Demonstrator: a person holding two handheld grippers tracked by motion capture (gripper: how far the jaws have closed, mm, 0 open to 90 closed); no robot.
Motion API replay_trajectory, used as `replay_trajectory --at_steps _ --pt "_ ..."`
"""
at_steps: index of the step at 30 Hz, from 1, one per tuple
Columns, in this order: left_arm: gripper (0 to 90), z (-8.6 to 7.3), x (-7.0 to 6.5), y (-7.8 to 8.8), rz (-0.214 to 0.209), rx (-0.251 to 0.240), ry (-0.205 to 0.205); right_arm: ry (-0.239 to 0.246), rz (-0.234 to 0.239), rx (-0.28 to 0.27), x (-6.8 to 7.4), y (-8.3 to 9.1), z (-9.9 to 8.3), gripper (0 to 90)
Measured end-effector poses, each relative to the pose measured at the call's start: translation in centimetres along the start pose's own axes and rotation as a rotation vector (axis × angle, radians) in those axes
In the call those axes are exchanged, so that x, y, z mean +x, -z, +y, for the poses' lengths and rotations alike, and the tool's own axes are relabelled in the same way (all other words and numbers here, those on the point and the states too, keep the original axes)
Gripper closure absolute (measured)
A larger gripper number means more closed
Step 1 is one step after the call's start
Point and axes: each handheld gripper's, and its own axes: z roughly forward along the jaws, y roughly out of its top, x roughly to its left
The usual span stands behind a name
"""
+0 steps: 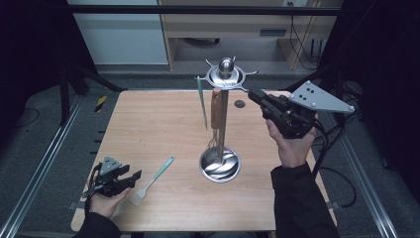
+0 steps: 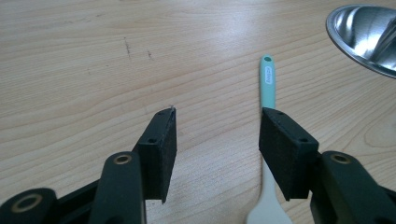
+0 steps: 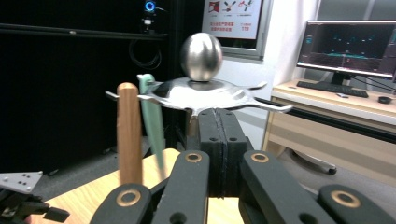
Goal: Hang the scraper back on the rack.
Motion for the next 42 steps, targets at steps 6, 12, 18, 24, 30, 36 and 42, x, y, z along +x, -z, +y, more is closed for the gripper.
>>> replay_trajectory --at_steps 6,12,18,24,30,36,42 --pt "46.1 0.0 0.0 0.0 0.002 0.003 -0.003 0.011 0.033 0.003 0.9 -0.2 0.1 90.0" --pt "45.9 0.0 0.0 0.0 0.002 0.004 -0.003 0.020 0.067 0.003 1.8 -0.6 0.1 90.0" --pt "45.1 0.0 0.0 -0.1 0.001 0.010 -0.005 0.031 0.092 0.004 2.8 -1.3 0.3 90.0" --pt "43.5 0.0 -0.1 -0.2 0.006 0.014 -0.010 0.033 0.111 0.007 3.5 -2.1 0.4 90.0" --pt "43.1 0.0 -0.1 -0.2 0.003 0.016 -0.011 0.036 0.123 0.009 4.1 -2.9 0.6 90.0" --pt "43.0 0.0 -0.1 -0.2 0.004 0.018 -0.014 0.036 0.123 0.009 4.3 -3.3 0.6 90.0" --pt "42.6 -0.1 -0.1 -0.3 0.004 0.020 -0.015 0.038 0.120 0.016 4.5 -3.5 0.6 90.0"
